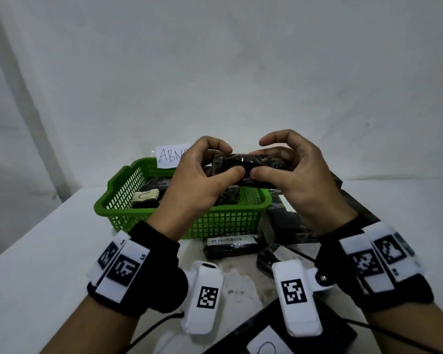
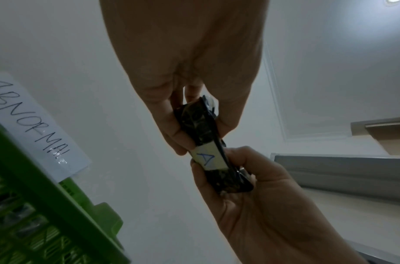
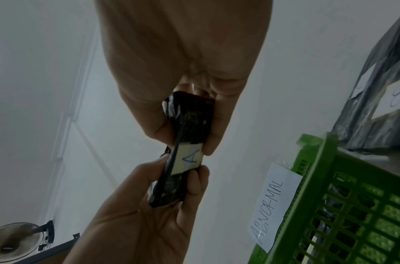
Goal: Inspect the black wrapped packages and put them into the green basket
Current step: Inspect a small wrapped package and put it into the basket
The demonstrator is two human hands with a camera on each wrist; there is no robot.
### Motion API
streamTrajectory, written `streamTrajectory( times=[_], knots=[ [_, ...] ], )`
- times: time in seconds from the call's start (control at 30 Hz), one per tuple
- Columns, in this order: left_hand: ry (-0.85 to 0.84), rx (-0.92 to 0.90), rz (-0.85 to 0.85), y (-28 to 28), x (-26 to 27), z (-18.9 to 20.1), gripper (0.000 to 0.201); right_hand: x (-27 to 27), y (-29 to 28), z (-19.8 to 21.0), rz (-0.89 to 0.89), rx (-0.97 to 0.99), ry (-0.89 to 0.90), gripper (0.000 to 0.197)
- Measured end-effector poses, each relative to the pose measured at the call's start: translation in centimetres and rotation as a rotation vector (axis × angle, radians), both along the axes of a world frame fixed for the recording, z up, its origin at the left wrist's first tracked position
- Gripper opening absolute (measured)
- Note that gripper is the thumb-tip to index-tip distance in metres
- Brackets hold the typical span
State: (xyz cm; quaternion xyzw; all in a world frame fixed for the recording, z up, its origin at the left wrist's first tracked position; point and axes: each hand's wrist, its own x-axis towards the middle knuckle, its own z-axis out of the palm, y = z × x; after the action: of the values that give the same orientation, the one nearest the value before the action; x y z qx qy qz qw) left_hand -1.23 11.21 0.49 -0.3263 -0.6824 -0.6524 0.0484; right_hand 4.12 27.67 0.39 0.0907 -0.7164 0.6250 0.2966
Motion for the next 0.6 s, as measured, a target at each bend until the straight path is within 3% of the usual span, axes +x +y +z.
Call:
streamTrajectory(
  times=[0.23, 0.3, 0.4, 0.47, 0.6],
  knots=[
    [-0.164, -0.029, -0.070, -0.07, -0.23, -0.11, 0.017, 0.19, 0.53, -0.06, -0.018, 0.116, -0.005, 0.045],
    [-0.129, -0.001, -0.041, -0.17, -0.39, -0.09, 0.009, 0.26, 0.74, 0.13, 0.029, 0.081, -0.074, 0.045],
    [-0.016, -0.016, -0.035, -0.54, -0.55, 0.02, 0.011, 0.60, 0.67, 0.66, 0.158, -0.113, -0.202, 0.026],
    [0.034, -0.056, -0.059, -0.77, -0.45, 0.13, 0.012, 0.63, 0.67, 0.73, 0.137, -0.098, -0.196, 0.017],
    [-0.080, -0.031, -0.075, -0.61, -0.26, 0.35, 0.023, 0.52, 0.69, 0.66, 0.127, -0.085, -0.098, 0.013]
  ],
)
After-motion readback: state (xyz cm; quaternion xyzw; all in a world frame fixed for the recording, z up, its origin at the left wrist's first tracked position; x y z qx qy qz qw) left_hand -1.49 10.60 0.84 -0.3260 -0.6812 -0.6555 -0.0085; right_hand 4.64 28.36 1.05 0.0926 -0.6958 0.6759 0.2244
